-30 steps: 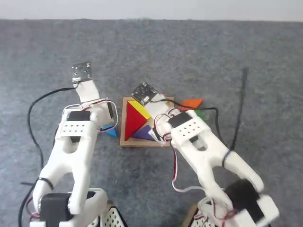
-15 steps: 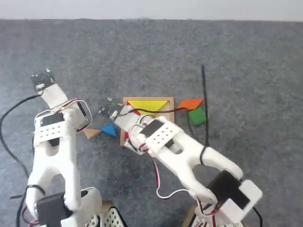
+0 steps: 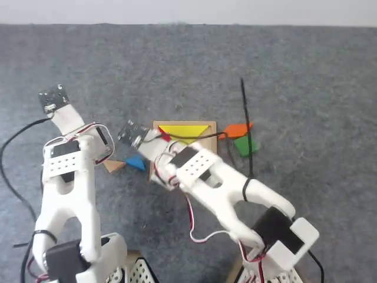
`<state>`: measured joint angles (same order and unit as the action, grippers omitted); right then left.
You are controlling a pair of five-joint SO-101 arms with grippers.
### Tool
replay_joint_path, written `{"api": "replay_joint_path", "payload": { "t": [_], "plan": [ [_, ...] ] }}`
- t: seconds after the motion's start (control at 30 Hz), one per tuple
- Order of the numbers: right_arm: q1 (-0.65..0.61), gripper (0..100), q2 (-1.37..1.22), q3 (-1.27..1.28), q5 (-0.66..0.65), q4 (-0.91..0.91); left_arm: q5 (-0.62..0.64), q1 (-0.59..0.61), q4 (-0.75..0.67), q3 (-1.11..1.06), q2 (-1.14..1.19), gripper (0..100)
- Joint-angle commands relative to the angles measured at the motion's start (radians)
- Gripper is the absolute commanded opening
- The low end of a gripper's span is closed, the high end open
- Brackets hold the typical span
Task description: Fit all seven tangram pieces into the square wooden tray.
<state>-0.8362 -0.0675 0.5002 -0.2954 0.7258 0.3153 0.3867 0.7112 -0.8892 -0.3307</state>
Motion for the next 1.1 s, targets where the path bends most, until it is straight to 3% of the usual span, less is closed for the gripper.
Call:
{"api": "replay_joint_path", "payload": {
  "t": [0.0, 0.27, 0.8, 1.07],
  "plan": [
    [0.070, 0.7, -0.030, -0.072, -0.008, -0.042, 0.003, 0.006, -0.021, 0.047, -0.044, 1],
    [0.150, 0.7, -0.163, -0.215, -0.005, 0.079, 0.003, 0.005, -0.021, 0.045, -0.044, 1],
    [0.282, 0.7, -0.148, -0.270, 0.044, 0.157, -0.002, -0.018, -0.017, 0.044, -0.044, 1],
    [0.203, 0.7, 0.013, -0.296, -0.149, 0.309, -0.021, -0.032, -0.021, 0.030, -0.046, 1]
  ]
}}
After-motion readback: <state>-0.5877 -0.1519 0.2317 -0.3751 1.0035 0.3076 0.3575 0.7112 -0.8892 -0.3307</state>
